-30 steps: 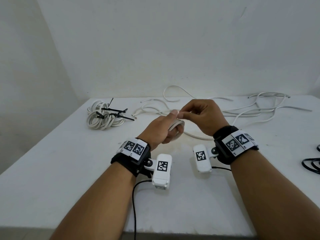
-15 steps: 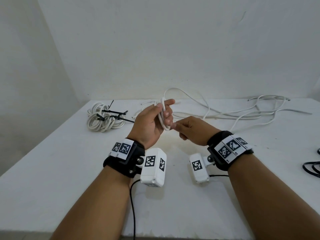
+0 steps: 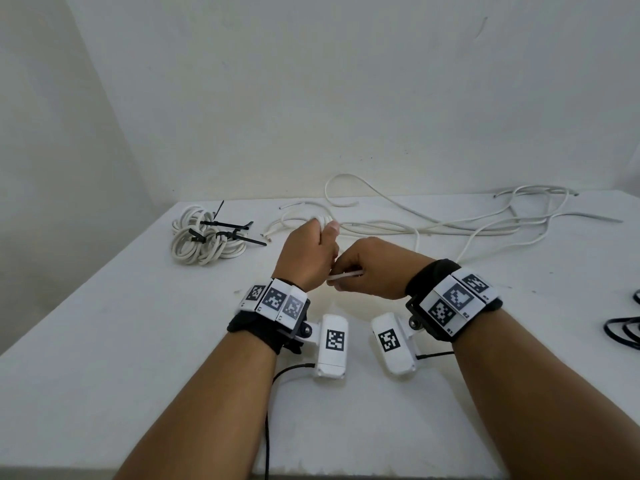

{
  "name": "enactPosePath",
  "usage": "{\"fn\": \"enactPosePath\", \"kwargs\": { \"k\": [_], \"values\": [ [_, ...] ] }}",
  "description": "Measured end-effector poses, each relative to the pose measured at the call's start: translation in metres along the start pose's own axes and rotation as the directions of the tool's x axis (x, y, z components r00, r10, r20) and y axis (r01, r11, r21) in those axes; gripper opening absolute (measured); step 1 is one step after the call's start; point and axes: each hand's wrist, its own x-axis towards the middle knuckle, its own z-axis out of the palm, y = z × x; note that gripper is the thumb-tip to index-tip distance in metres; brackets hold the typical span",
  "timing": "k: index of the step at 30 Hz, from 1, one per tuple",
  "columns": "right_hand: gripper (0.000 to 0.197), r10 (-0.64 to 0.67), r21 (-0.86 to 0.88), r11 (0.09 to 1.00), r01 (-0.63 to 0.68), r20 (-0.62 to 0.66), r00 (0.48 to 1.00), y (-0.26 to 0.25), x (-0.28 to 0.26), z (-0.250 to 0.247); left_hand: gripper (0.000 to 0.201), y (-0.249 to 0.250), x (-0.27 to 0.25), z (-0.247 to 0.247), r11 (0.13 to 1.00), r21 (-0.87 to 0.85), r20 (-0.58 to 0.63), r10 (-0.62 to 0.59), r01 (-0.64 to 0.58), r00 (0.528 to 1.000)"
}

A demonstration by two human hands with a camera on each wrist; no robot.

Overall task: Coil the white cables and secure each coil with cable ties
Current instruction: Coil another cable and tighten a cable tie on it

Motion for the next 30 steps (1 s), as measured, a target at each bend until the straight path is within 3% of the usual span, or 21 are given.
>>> {"fn": "enactPosePath", "kwargs": {
  "k": [3, 6, 9, 12, 17, 19, 24, 30],
  "values": [
    [0.01, -0.041, 0.029, 0.999, 0.044, -0.092, 0.995, 0.001, -0.001, -0.001, 0.056, 0.002, 0.001, 0.0, 0.98, 0.198, 0.078, 0.004, -0.019, 0.997],
    [0.011, -0.052, 0.114, 0.99, 0.078, -0.214, 0.975, 0.002, -0.005, -0.005, 0.072, -0.001, 0.0, 0.0, 0.981, 0.192, 0.198, -0.028, -0.011, 0.98],
    [0.018, -0.045, 0.251, 0.958, 0.137, -0.341, 0.939, 0.008, -0.011, -0.016, 0.076, -0.001, -0.006, 0.001, 0.997, 0.011, 0.332, -0.07, 0.07, 0.941],
    [0.014, -0.044, 0.34, 0.918, 0.203, -0.424, 0.905, 0.017, -0.011, -0.017, 0.071, 0.008, -0.012, 0.001, 0.977, -0.193, 0.356, -0.013, 0.087, 0.934],
    [0.007, 0.05, 0.45, 0.853, 0.265, -0.576, 0.816, 0.032, -0.008, -0.022, 0.048, 0.013, -0.017, -0.003, 0.799, -0.581, 0.381, 0.097, 0.156, 0.92],
    [0.008, 0.079, 0.471, 0.845, 0.253, -0.578, 0.813, 0.034, -0.007, -0.021, 0.042, 0.013, -0.019, -0.005, 0.707, -0.687, 0.35, 0.118, 0.168, 0.929],
    [0.041, 0.064, 0.349, 0.927, 0.136, -0.507, 0.86, 0.034, -0.001, -0.014, 0.044, 0.014, -0.015, -0.007, 0.459, -0.877, 0.257, 0.206, 0.139, 0.944],
    [0.045, 0.063, 0.284, 0.957, 0.051, -0.38, 0.923, 0.03, -0.001, -0.015, 0.041, 0.016, -0.014, -0.005, 0.362, -0.927, 0.203, 0.262, 0.099, 0.943]
  ]
}}
